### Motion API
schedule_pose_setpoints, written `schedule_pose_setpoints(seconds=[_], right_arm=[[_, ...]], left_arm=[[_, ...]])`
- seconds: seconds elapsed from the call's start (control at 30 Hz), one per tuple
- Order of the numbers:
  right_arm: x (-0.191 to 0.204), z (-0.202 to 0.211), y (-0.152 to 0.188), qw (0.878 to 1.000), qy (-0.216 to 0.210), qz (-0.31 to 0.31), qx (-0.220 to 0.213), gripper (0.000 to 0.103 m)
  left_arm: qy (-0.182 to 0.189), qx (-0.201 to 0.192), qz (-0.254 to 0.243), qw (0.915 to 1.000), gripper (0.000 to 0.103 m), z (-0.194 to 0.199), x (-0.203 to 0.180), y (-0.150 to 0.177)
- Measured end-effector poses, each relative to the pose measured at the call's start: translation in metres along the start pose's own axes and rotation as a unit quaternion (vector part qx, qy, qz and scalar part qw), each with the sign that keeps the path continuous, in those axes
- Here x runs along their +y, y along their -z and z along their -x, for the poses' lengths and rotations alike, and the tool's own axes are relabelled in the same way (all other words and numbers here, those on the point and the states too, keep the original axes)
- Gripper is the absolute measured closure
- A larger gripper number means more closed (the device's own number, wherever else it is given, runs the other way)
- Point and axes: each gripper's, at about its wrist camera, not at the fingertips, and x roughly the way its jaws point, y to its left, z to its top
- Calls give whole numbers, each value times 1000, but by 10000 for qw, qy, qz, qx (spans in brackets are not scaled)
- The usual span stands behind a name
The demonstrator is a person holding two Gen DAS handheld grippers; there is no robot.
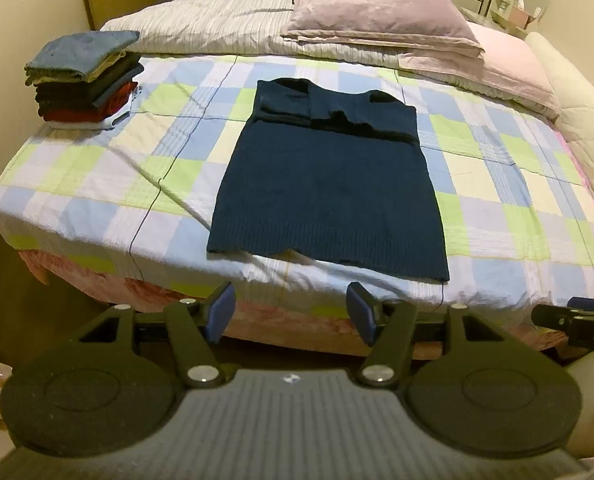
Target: Fold clothes
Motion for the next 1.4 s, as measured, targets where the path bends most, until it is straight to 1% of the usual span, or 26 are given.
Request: schedule_pose_setpoints(seconds=[0.3, 0.57, 0.8, 0.97, 1.1, 1.27, 1.4], right_arm=[[-5, 8, 6, 10000, -18, -9, -79, 31], [-12, 12, 12, 10000, -41, -31, -43, 31], [-19, 9, 14, 9999, -17, -149, 17, 31], [-23, 1, 13, 9997, 16, -237, 84, 31], [-30, -10, 9, 9991, -54, -423, 75, 31], [-43, -35, 0, 9968, -208, -770, 111, 31], [-50, -66, -11, 9937, -251, -1063, 248, 31]], left_arm=[[-5, -30, -63, 10000, 44, 5, -5, 6], [-1, 45, -108, 9999, 44, 4, -9, 12], [33, 132, -191, 9997, 43, -5, -14, 12], [166, 246, -174, 9994, 43, -23, -10, 8], [309, 260, -9, 9992, 43, -42, 7, -1], [350, 258, 286, 9986, 43, -73, 44, -14], [387, 463, 512, 9969, 44, -110, 75, -29]])
